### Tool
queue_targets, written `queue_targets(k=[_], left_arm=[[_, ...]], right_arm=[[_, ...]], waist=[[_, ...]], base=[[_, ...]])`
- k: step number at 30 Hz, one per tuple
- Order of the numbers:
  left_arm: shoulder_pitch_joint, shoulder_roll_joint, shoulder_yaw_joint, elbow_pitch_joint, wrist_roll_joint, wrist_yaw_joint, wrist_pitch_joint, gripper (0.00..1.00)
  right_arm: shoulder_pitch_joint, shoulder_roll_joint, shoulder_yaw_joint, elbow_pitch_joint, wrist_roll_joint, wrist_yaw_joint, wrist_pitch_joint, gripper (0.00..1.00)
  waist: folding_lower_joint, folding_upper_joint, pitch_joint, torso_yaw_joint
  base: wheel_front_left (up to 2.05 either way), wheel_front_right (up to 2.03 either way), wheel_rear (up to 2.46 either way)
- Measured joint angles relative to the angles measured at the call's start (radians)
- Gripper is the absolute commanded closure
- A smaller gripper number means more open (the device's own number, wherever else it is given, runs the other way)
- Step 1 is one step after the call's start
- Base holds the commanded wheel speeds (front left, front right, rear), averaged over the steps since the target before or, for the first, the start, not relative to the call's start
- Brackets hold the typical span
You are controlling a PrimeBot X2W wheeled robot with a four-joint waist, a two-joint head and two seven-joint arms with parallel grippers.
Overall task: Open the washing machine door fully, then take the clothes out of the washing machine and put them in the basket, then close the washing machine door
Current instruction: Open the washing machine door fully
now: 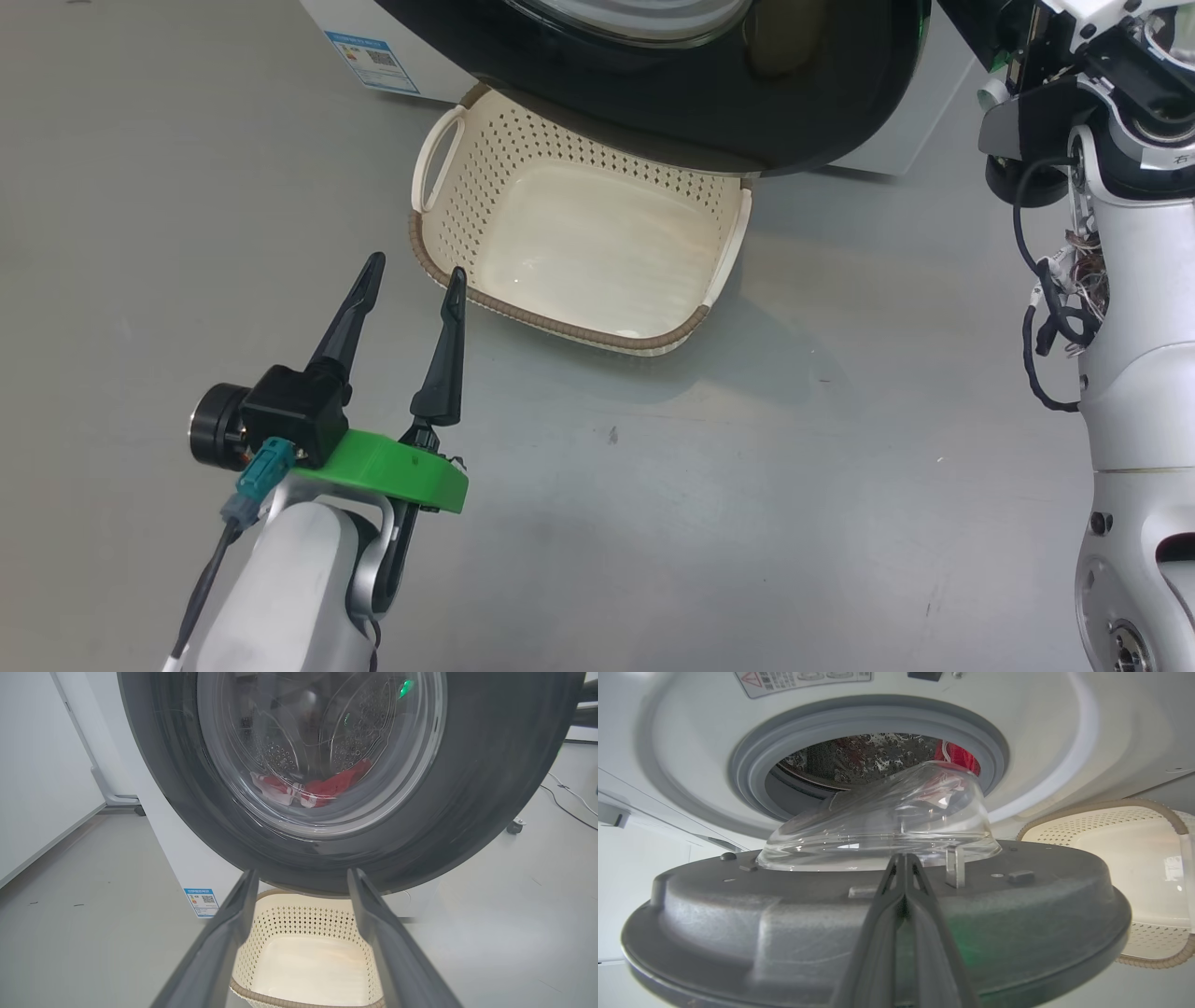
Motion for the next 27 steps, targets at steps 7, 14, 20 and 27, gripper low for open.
queue_targets(k=[7, 14, 20, 27], left_arm=[[-0.005, 0.0, 0.0, 0.012, 0.0, 0.0, 0.0, 0.0], [-0.005, 0.0, -0.005, 0.023, 0.0, 0.001, 0.0, 0.0], [-0.004, 0.0, -0.009, 0.032, 0.0, 0.001, 0.0, 0.0], [0.001, 0.0, -0.015, 0.046, 0.002, 0.003, 0.0, 0.0]], right_arm=[[-0.005, -0.003, -0.003, 0.045, 0.059, -0.008, 0.072, 1.0], [0.012, -0.002, 0.016, 0.089, 0.078, -0.008, 0.128, 1.0], [0.039, 0.007, 0.026, 0.115, 0.093, -0.008, 0.157, 1.0], [0.083, 0.011, 0.035, 0.133, 0.134, -0.008, 0.19, 1.0]], waist=[[0.0, 0.0, -0.011, -0.002], [0.0, 0.0, -0.042, -0.001], [0.0, 0.0, -0.07, -0.002], [0.0, 0.0, -0.114, -0.004]], base=[[0.0, 0.0, 0.0], [0.0, 0.0, 0.0], [0.0, 0.0, 0.0], [0.0, 0.0, 0.0]])
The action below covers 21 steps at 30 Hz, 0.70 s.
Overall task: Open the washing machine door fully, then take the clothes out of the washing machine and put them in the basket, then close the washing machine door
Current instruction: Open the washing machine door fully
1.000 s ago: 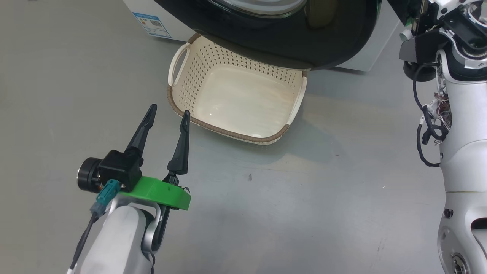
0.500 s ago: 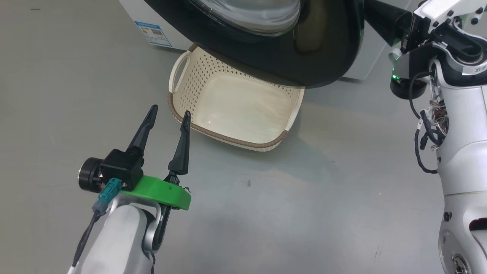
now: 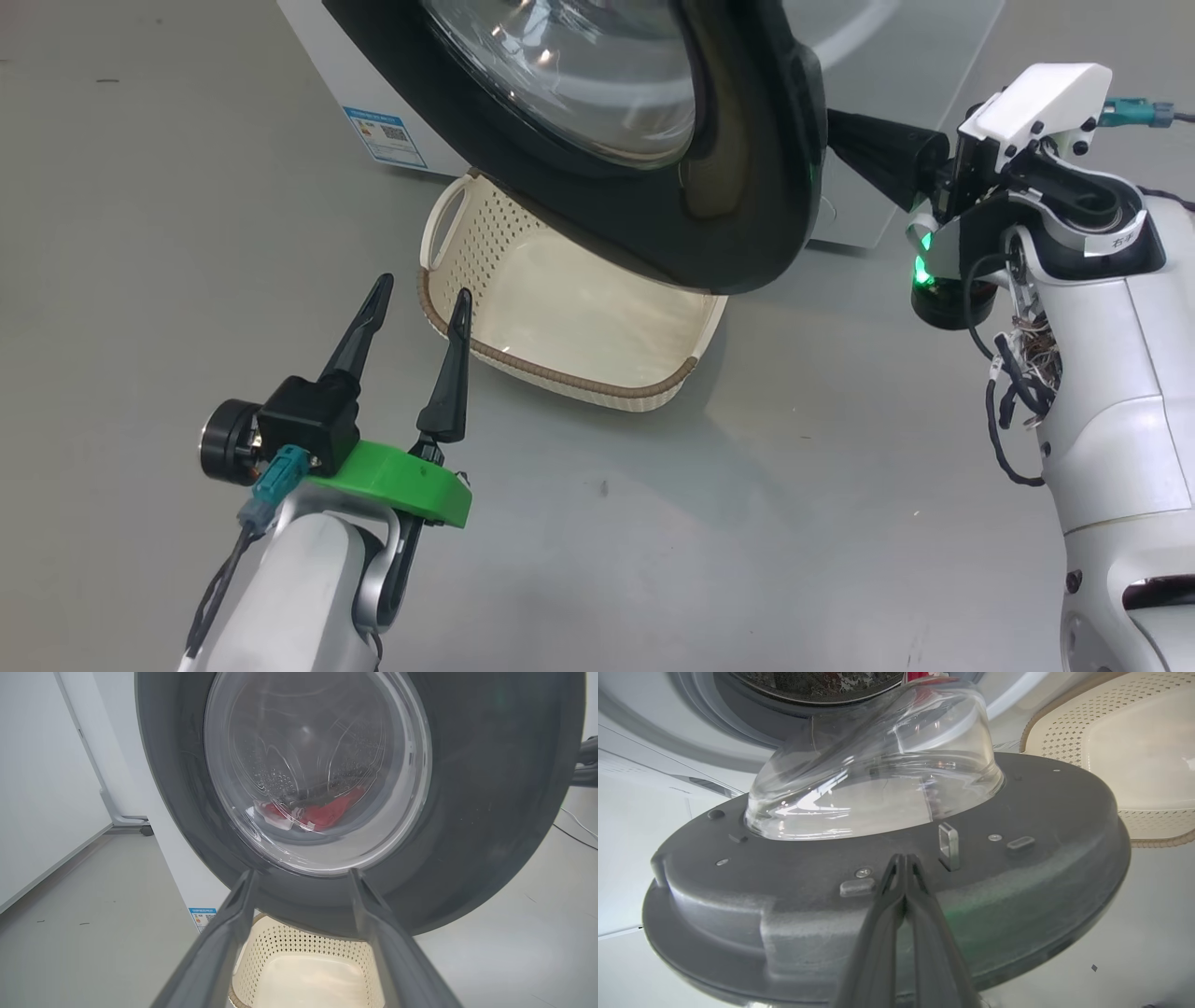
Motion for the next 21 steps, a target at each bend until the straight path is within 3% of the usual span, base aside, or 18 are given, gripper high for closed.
queue_targets(k=[21], left_arm=[[0.042, 0.001, -0.017, 0.004, 0.007, 0.009, 0.0, 0.0]], right_arm=[[0.084, 0.006, 0.128, 0.004, 0.161, 0.0, 0.035, 1.0]], waist=[[0.0, 0.0, -0.08, -0.012]], base=[[0.0, 0.0, 0.0]])
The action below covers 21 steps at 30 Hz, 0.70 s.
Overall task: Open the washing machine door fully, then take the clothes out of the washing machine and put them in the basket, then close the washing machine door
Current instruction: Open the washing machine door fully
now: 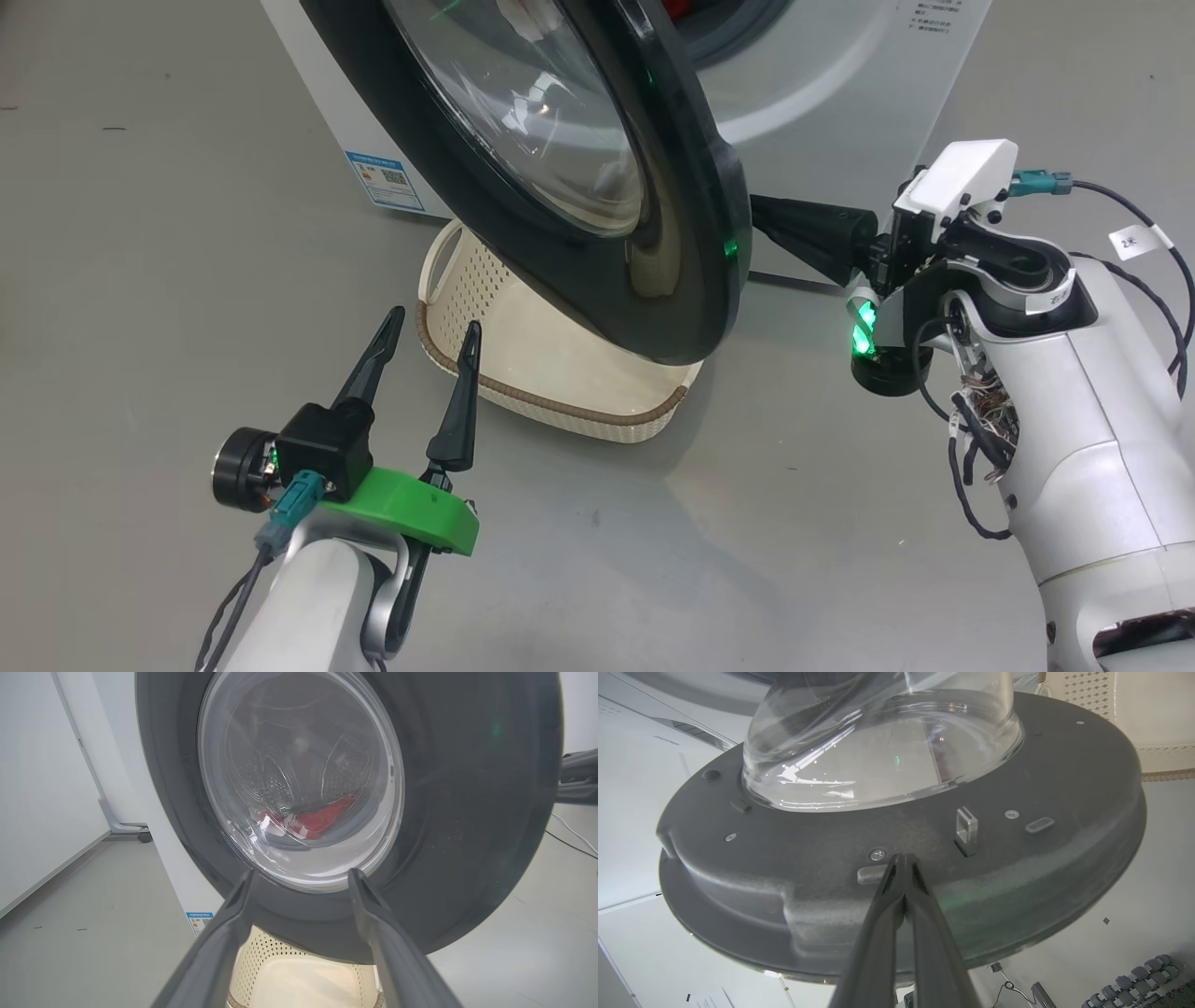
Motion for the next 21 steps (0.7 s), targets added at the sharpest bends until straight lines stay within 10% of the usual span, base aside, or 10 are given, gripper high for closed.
queue_targets(k=[21], left_arm=[[0.011, 0.0, -0.015, 0.0, 0.008, 0.0, 0.0, 0.0]], right_arm=[[0.051, 0.0, 0.266, -0.063, 0.193, 0.0, -0.003, 1.0]], waist=[[0.0, 0.0, -0.009, 0.019]], base=[[0.0, 0.0, 0.0]])
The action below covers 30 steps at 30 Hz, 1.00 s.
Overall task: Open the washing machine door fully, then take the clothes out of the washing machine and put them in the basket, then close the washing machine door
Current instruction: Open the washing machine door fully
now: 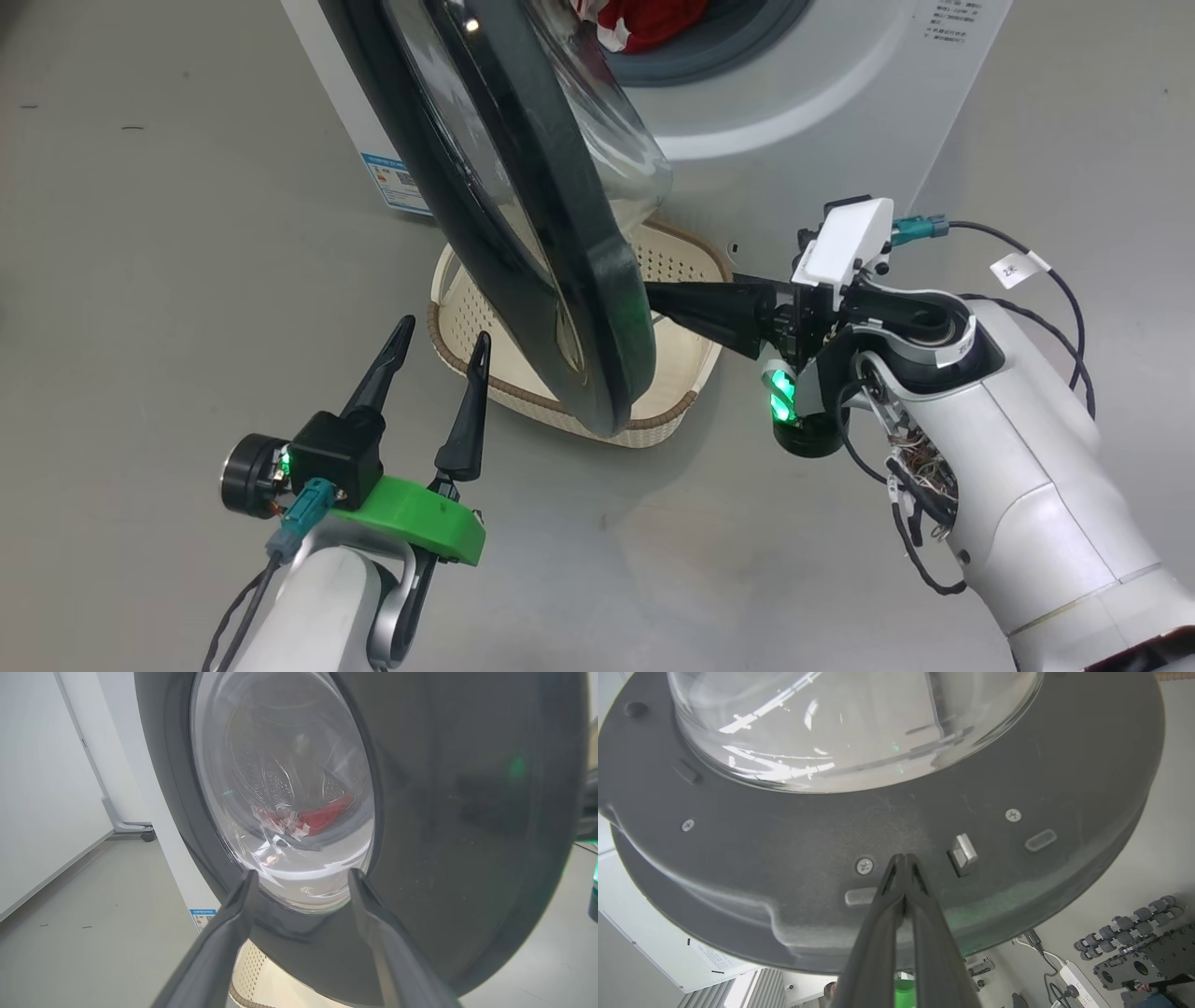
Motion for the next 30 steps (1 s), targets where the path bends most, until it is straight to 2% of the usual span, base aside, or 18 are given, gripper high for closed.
queue_targets(k=[12, 20, 23, 26, 30], left_arm=[[0.013, 0.0, -0.003, -0.001, 0.004, 0.0, 0.0, 0.0], [0.013, 0.001, 0.014, -0.001, 0.004, 0.008, 0.0, 0.0], [0.013, 0.001, 0.023, 0.0, 0.006, 0.009, 0.0, 0.0], [0.013, 0.001, 0.03, 0.001, 0.01, 0.011, 0.0, 0.0], [0.013, 0.001, 0.037, 0.004, 0.011, 0.016, 0.0, 0.0]], right_arm=[[0.02, 0.001, 0.117, -0.068, 0.071, 0.0, -0.042, 1.0], [0.02, 0.002, 0.122, -0.092, 0.07, 0.0, -0.106, 1.0], [0.02, 0.002, 0.121, -0.091, 0.022, 0.005, -0.143, 1.0], [0.019, -0.014, 0.135, -0.093, -0.07, 0.046, -0.19, 1.0], [0.019, -0.08, 0.144, -0.105, -0.181, 0.11, -0.269, 1.0]], waist=[[0.0, 0.0, -0.003, -0.003], [0.0, 0.0, -0.001, -0.01], [0.0, 0.0, -0.009, -0.016], [0.0, 0.0, -0.022, -0.023], [0.0, 0.0, -0.044, -0.033]], base=[[0.0, 0.0, 0.0], [0.0, 0.0, 0.0], [0.0, 0.0, 0.0], [0.0, 0.0, 0.0], [0.0, 0.0, 0.0]])
